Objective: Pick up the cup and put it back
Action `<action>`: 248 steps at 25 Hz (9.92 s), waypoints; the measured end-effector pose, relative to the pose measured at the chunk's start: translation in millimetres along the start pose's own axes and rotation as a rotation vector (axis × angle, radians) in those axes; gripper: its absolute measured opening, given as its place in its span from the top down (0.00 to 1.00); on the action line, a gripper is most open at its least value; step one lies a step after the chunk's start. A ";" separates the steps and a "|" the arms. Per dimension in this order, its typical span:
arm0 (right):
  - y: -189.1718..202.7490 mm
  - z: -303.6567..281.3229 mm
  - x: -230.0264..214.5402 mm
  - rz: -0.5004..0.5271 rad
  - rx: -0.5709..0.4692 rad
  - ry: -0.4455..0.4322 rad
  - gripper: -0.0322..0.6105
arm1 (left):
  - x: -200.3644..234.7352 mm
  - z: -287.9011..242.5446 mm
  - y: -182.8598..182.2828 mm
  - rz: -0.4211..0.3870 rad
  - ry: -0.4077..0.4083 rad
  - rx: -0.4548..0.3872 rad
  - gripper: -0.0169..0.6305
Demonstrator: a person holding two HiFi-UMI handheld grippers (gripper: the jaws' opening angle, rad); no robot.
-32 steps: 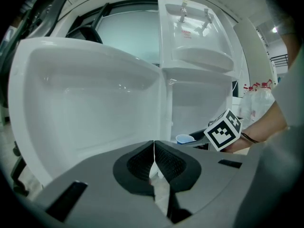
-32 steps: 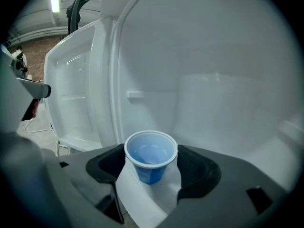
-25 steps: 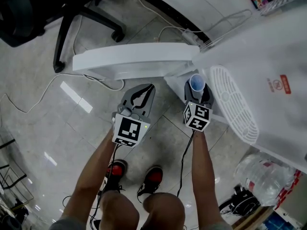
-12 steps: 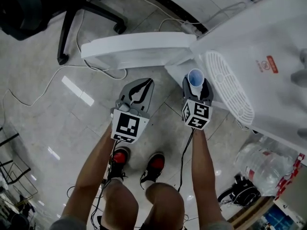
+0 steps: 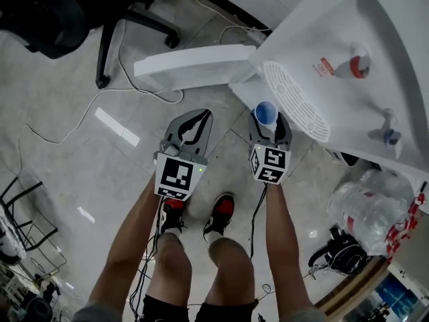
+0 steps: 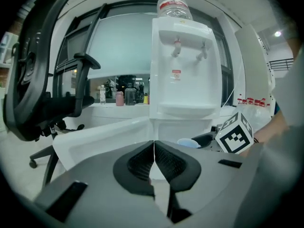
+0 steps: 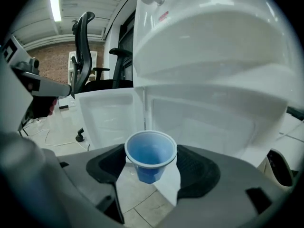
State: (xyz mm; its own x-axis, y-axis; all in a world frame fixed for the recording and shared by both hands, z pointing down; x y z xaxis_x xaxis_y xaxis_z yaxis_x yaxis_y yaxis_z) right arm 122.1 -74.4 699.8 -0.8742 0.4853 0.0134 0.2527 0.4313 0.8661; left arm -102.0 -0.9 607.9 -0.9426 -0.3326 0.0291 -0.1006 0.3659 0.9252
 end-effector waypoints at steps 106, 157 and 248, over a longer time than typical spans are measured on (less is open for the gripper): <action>-151.6 159.1 54.3 0.059 -0.061 -0.151 0.42 | -23.7 90.8 -135.2 0.042 0.011 -0.026 0.94; 75.2 -157.4 -43.0 0.047 -0.082 0.044 0.42 | 28.0 -115.0 132.9 -0.014 0.007 -0.047 0.94; -288.8 295.8 -20.3 -0.042 -0.252 0.090 0.91 | -77.5 136.5 -302.6 -0.090 0.131 -0.070 0.94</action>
State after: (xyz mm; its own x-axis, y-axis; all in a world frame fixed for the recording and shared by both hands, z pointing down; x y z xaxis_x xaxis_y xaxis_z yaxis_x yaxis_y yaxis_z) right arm 189.5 16.2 301.6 -0.9180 0.3965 0.0099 0.1144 0.2406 0.9639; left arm -42.0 32.8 274.1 -0.8808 -0.4734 -0.0107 -0.1561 0.2691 0.9504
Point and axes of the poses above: the fingertips, and each gripper's own axes: z backward along the fingers, x to its left, y out of its underside, the point moved 10 cm from there along z, backward along the fingers, and after that the axes turned 2 degrees about -x, right-handed, at the moved point
